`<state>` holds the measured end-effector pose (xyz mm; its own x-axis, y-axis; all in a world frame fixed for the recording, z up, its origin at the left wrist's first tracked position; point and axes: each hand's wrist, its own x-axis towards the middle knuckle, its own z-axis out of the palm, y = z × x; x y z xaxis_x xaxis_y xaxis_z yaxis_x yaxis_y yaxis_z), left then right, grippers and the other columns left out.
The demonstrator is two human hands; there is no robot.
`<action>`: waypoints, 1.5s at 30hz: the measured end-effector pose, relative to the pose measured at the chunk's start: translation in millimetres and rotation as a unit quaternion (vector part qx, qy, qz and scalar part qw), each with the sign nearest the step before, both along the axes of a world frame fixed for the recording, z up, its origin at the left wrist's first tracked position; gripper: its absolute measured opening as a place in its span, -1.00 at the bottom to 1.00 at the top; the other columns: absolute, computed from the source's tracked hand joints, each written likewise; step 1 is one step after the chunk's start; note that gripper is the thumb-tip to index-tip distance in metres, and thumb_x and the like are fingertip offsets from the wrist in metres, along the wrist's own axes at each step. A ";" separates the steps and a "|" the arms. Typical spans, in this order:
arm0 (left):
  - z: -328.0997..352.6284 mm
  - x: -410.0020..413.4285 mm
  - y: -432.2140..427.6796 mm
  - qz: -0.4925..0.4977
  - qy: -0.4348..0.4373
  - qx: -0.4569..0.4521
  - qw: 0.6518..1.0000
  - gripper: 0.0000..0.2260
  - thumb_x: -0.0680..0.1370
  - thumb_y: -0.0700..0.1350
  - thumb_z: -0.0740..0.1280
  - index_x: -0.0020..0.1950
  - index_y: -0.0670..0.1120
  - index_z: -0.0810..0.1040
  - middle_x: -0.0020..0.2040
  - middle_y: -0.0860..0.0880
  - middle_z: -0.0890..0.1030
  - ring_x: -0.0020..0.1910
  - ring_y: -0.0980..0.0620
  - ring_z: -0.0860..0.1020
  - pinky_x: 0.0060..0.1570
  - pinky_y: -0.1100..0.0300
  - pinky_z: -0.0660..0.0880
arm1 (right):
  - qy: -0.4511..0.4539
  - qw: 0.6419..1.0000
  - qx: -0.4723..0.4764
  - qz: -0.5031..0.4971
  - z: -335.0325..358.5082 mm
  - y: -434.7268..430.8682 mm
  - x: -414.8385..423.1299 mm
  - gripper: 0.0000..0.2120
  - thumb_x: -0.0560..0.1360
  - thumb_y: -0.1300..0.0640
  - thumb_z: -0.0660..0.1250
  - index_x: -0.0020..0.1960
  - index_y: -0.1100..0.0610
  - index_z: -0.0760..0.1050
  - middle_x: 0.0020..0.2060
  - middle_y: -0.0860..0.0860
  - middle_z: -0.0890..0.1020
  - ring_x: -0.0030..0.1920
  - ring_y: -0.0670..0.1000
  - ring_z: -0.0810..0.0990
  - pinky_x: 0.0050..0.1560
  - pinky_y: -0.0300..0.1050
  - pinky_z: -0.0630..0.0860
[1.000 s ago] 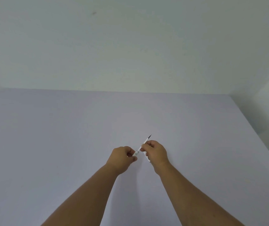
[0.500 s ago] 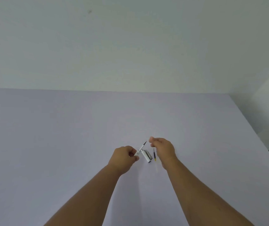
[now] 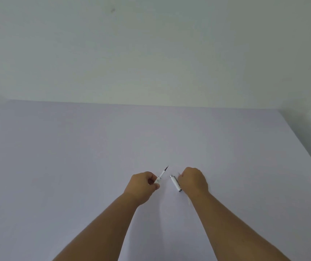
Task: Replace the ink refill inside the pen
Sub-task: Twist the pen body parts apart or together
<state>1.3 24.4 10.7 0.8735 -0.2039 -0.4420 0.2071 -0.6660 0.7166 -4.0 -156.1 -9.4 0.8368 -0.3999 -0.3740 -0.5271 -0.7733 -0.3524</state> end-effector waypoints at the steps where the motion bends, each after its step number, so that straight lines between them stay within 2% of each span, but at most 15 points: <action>1: 0.1 0.3 0.2 -0.003 -0.002 0.003 1.000 -0.97 0.46 -0.09 0.37 -0.12 0.00 0.56 -0.22 0.08 0.54 -0.40 0.15 0.45 -0.43 0.32 0.39 | -0.037 0.998 0.047 -0.036 1.7 -0.1 1.1 -0.80 0.48 0.12 0.24 -0.32 0.12 0.41 -0.30 0.08 0.54 -0.24 0.10 0.47 -0.28 -0.13 0.35; 4: 1.2 1.8 -0.5 -0.012 -0.009 0.014 1.000 -0.95 0.46 -0.09 0.38 -0.09 -0.01 0.58 -0.22 0.09 0.53 -0.37 0.17 0.46 -0.42 0.35 0.37 | -0.147 0.949 0.240 -0.145 11.9 0.7 6.2 -0.90 0.46 0.14 0.27 -0.13 0.13 0.55 -0.32 -0.04 0.56 -0.30 0.00 0.49 -0.26 -0.16 0.40; 7: 3.9 2.0 -1.3 -0.011 -0.010 0.008 1.000 -0.94 0.46 -0.10 0.38 -0.09 -0.01 0.59 -0.24 0.11 0.52 -0.36 0.17 0.46 -0.42 0.35 0.38 | -0.189 0.889 0.368 -0.195 28.2 2.1 9.0 -0.90 0.42 0.16 0.30 -0.25 0.10 0.55 -0.43 -0.06 0.51 -0.44 -0.05 0.36 -0.36 -0.18 0.33; 9: 5.7 1.9 -2.3 -0.012 -0.009 0.010 1.000 -0.95 0.46 -0.10 0.39 -0.09 0.00 0.58 -0.23 0.10 0.52 -0.37 0.17 0.46 -0.43 0.36 0.37 | -0.191 0.860 0.423 -0.213 34.5 3.2 10.4 -0.92 0.42 0.17 0.33 -0.24 0.10 0.57 -0.34 -0.02 0.61 -0.42 -0.06 0.39 -0.35 -0.19 0.37; 12: 9.4 0.9 -3.0 -0.013 -0.012 0.009 1.000 -0.94 0.46 -0.10 0.39 -0.08 -0.01 0.58 -0.21 0.08 0.54 -0.39 0.16 0.46 -0.45 0.34 0.36 | -0.193 0.842 0.458 -0.211 41.7 4.3 7.0 -0.94 0.43 0.18 0.34 -0.17 0.15 0.59 -0.29 0.00 0.68 -0.43 -0.08 0.41 -0.40 -0.23 0.38; 16: 15.0 -1.7 -4.8 -0.013 -0.018 0.004 1.000 -0.97 0.47 -0.10 0.38 -0.12 -0.01 0.56 -0.18 0.04 0.55 -0.42 0.12 0.44 -0.46 0.32 0.37 | -0.175 0.850 0.458 -0.193 47.1 6.1 1.2 -0.94 0.42 0.19 0.34 -0.19 0.15 0.59 -0.33 -0.03 0.69 -0.43 -0.08 0.41 -0.40 -0.23 0.38; 20: 19.4 -6.2 -6.8 -0.013 -0.026 -0.002 1.000 -0.96 0.47 -0.10 0.38 -0.15 -0.01 0.54 -0.20 0.03 0.53 -0.43 0.11 0.43 -0.45 0.31 0.38 | -0.154 0.860 0.453 -0.177 49.2 10.7 -6.5 -0.90 0.40 0.18 0.35 -0.13 0.18 0.60 -0.23 0.02 0.70 -0.40 -0.06 0.44 -0.34 -0.20 0.41; 22: 22.0 -7.8 -8.1 -0.011 -0.030 -0.008 0.999 -0.97 0.48 -0.10 0.38 -0.13 -0.02 0.55 -0.19 0.02 0.54 -0.42 0.10 0.43 -0.44 0.30 0.39 | -0.140 0.866 0.454 -0.156 49.9 13.5 -10.8 -0.89 0.39 0.18 0.36 -0.11 0.17 0.60 -0.25 0.00 0.70 -0.41 -0.07 0.44 -0.32 -0.20 0.42; 26: 29.0 -9.2 -10.7 -0.001 -0.034 -0.015 0.999 -0.90 0.48 -0.10 0.38 -0.03 -0.07 0.60 -0.18 0.00 0.56 -0.34 0.06 0.47 -0.40 0.26 0.42 | -0.120 0.884 0.442 -0.100 51.0 19.0 -18.3 -0.86 0.40 0.17 0.34 -0.08 0.04 0.62 -0.34 -0.13 0.65 -0.39 -0.05 0.42 -0.27 -0.17 0.40; 31: 35.0 -10.8 -10.4 -0.007 -0.047 0.006 0.999 -0.97 0.48 -0.11 0.38 -0.10 -0.04 0.58 -0.26 0.05 0.53 -0.39 0.11 0.45 -0.43 0.29 0.36 | -0.111 0.900 0.417 -0.058 56.3 17.2 -20.0 -0.93 0.43 0.07 0.40 -0.21 0.03 0.61 -0.34 -0.09 0.66 -0.35 -0.09 0.48 -0.21 -0.19 0.41; 35: 41.8 -13.4 -13.9 -0.019 -0.073 0.032 0.997 -0.97 0.48 -0.10 0.37 -0.11 -0.03 0.56 -0.28 0.08 0.50 -0.34 0.09 0.46 -0.41 0.28 0.35 | -0.097 0.919 0.373 -0.085 60.3 19.2 -16.7 -0.70 0.41 -0.05 0.42 -0.34 0.10 0.42 -0.38 -0.03 0.52 -0.35 -0.04 0.44 -0.24 -0.14 0.37; 37: 45.3 -14.1 -14.1 -0.016 -0.073 0.035 0.997 -0.94 0.48 -0.09 0.37 -0.09 -0.04 0.57 -0.26 0.08 0.52 -0.30 0.07 0.48 -0.38 0.27 0.37 | -0.092 0.920 0.370 -0.086 62.6 21.7 -16.4 -0.70 0.42 -0.08 0.41 -0.31 0.10 0.43 -0.32 -0.02 0.52 -0.29 -0.02 0.45 -0.21 -0.14 0.40; 40: 50.1 -12.5 -12.6 -0.006 -0.071 0.038 0.997 -0.88 0.47 -0.08 0.37 -0.02 -0.06 0.59 -0.18 0.04 0.56 -0.22 0.03 0.52 -0.29 0.23 0.41 | -0.102 0.885 0.447 -0.086 67.5 22.8 -19.4 -0.84 0.46 -0.03 0.39 -0.09 0.06 0.57 -0.06 0.02 0.62 -0.25 -0.03 0.45 -0.14 -0.15 0.43; 42: 52.7 -12.1 -12.7 -0.007 -0.077 0.039 0.996 -0.87 0.47 -0.09 0.38 -0.01 -0.07 0.60 -0.16 0.03 0.56 -0.20 0.02 0.52 -0.27 0.23 0.41 | -0.119 0.878 0.456 -0.077 68.1 22.5 -22.1 -0.91 0.46 0.03 0.38 -0.17 0.03 0.59 -0.11 0.02 0.63 -0.31 -0.05 0.43 -0.16 -0.16 0.41; 45: 53.8 -14.5 -14.3 -0.020 -0.085 0.038 0.995 -0.86 0.47 -0.09 0.38 0.00 -0.08 0.60 -0.15 0.03 0.57 -0.21 0.04 0.51 -0.31 0.26 0.39 | -0.117 0.906 0.396 -0.096 67.6 23.3 -21.2 -0.70 0.41 -0.07 0.43 -0.34 0.08 0.45 -0.34 -0.02 0.50 -0.34 -0.05 0.41 -0.23 -0.17 0.36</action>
<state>-13.2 10.1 64.6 0.9289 -0.2120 -0.3038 0.0593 -0.7245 0.6868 -25.2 -132.8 58.2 0.8734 -0.2306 -0.4290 -0.4649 -0.1320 -0.8754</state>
